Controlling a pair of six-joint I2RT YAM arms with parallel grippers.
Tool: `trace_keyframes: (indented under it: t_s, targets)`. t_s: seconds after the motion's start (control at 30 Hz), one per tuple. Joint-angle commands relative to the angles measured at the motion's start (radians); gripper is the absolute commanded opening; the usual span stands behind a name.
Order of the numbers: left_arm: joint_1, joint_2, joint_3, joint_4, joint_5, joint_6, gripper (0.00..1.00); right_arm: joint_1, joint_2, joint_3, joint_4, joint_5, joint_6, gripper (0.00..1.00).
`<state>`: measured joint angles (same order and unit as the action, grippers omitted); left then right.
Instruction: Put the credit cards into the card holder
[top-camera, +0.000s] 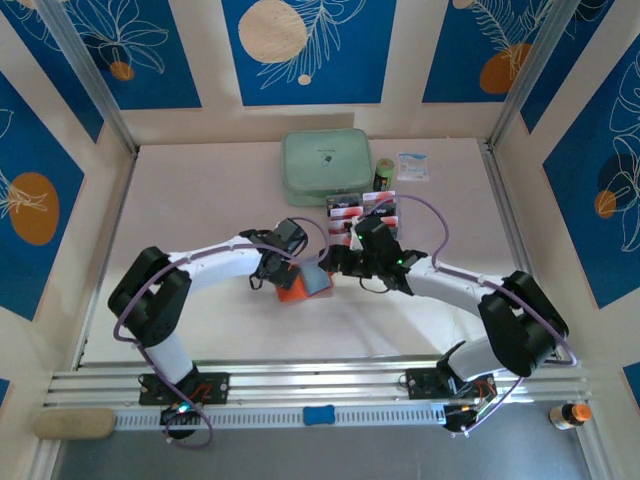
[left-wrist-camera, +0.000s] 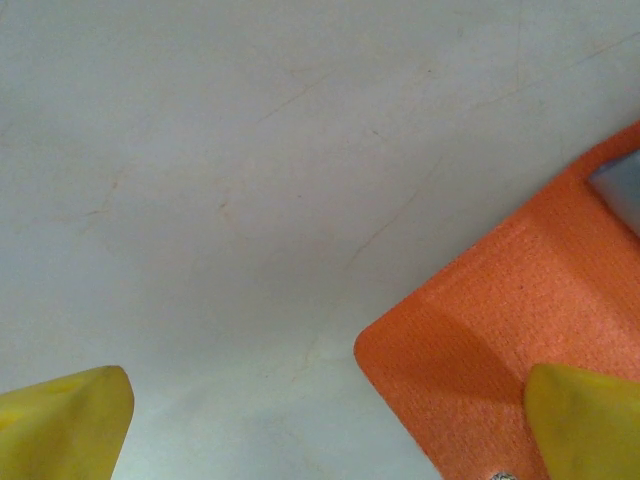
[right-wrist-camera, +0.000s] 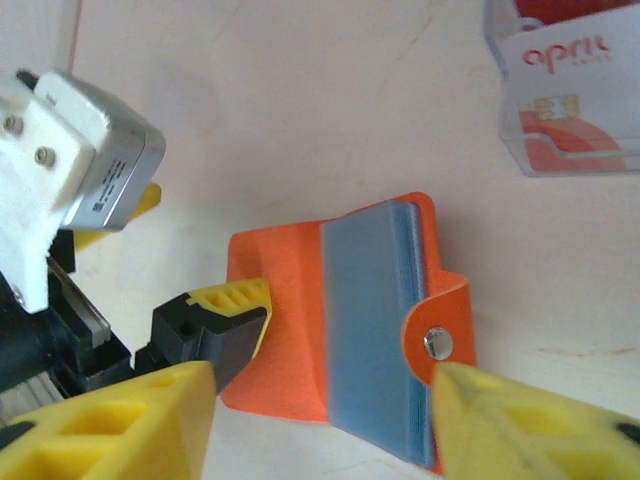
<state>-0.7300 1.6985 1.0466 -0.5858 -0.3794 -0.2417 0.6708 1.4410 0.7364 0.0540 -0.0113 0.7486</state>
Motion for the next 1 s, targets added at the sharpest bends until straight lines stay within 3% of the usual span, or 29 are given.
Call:
trace_keyframes:
  t_s: [0.0, 0.2, 0.33, 0.43, 0.5, 0.7, 0.97]
  targets:
    - [-0.008, -0.002, 0.030, -0.031, -0.020, 0.019, 1.00, 0.013, 0.047, 0.040, -0.088, 0.074, -0.030, 0.63]
    - [-0.009, -0.005, 0.032, -0.032, -0.020, 0.026, 1.00, 0.007, 0.123, 0.078, -0.125, 0.150, -0.021, 0.62]
    - [-0.011, -0.009, 0.033, -0.029, -0.016, 0.030, 1.00, -0.009, 0.170, 0.105, -0.125, 0.153, -0.026, 0.55]
    - [-0.011, -0.010, 0.032, -0.025, -0.012, 0.029, 1.00, -0.029, 0.194, 0.118, -0.114, 0.133, -0.028, 0.28]
    - [-0.011, -0.008, 0.037, -0.026, -0.005, 0.024, 1.00, -0.040, 0.197, 0.113, -0.102, 0.101, -0.030, 0.01]
    - [-0.007, -0.016, 0.090, -0.049, 0.066, -0.038, 1.00, -0.031, 0.126, 0.046, -0.084, 0.064, 0.022, 0.00]
    - [-0.002, -0.058, 0.164, -0.047, 0.227, -0.145, 1.00, 0.033, 0.049, -0.030, -0.062, 0.118, 0.112, 0.00]
